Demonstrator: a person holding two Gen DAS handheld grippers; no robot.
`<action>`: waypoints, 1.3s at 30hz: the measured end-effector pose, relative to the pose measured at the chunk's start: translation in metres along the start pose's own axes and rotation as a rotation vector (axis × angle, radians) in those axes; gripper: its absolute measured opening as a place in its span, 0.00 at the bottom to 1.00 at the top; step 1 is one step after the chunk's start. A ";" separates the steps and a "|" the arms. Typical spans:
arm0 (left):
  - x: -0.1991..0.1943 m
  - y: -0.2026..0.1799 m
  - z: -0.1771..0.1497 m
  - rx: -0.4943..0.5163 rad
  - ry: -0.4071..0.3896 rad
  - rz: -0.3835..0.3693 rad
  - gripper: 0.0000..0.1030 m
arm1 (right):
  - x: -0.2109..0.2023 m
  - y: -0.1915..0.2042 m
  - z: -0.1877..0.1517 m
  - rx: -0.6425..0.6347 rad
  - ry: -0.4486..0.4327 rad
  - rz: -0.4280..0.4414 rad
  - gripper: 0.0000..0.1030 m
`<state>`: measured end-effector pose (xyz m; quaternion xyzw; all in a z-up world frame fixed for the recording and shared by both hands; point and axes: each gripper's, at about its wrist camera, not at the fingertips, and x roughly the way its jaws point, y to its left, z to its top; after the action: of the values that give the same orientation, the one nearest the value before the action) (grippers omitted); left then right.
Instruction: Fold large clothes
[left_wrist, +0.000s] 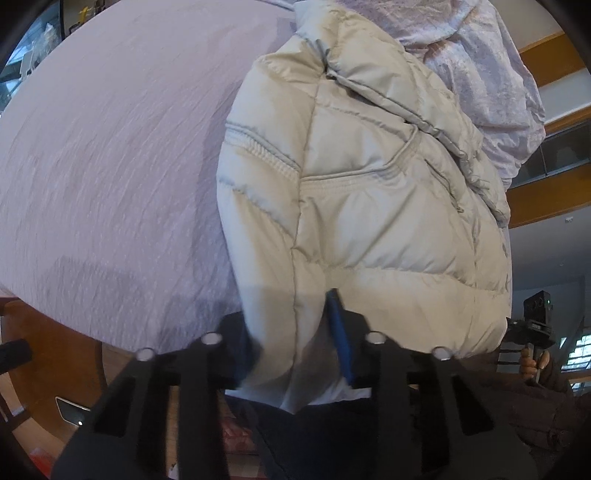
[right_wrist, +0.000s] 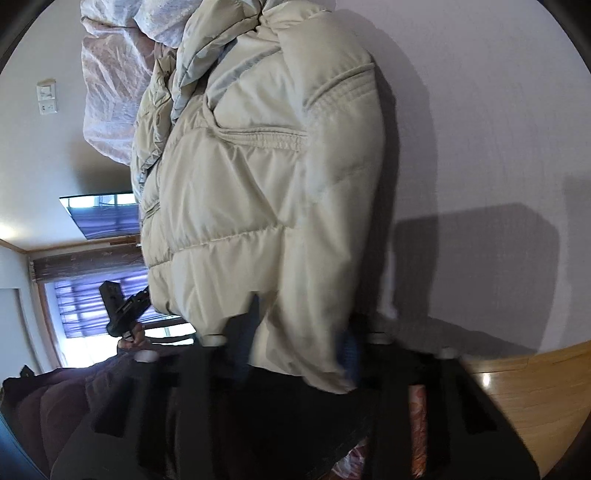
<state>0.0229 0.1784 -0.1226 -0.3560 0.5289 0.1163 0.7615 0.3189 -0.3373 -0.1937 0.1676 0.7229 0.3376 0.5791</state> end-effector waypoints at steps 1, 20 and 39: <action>-0.003 -0.001 0.001 0.011 -0.005 0.001 0.20 | -0.003 0.007 0.002 -0.031 -0.015 0.004 0.15; -0.090 -0.060 0.079 0.179 -0.316 0.039 0.10 | -0.085 0.122 0.075 -0.341 -0.430 -0.039 0.11; -0.079 -0.137 0.241 0.282 -0.445 0.246 0.11 | -0.093 0.172 0.211 -0.260 -0.598 -0.239 0.11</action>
<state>0.2398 0.2558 0.0501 -0.1455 0.3991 0.2080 0.8811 0.5192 -0.2109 -0.0305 0.0981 0.4867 0.2928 0.8172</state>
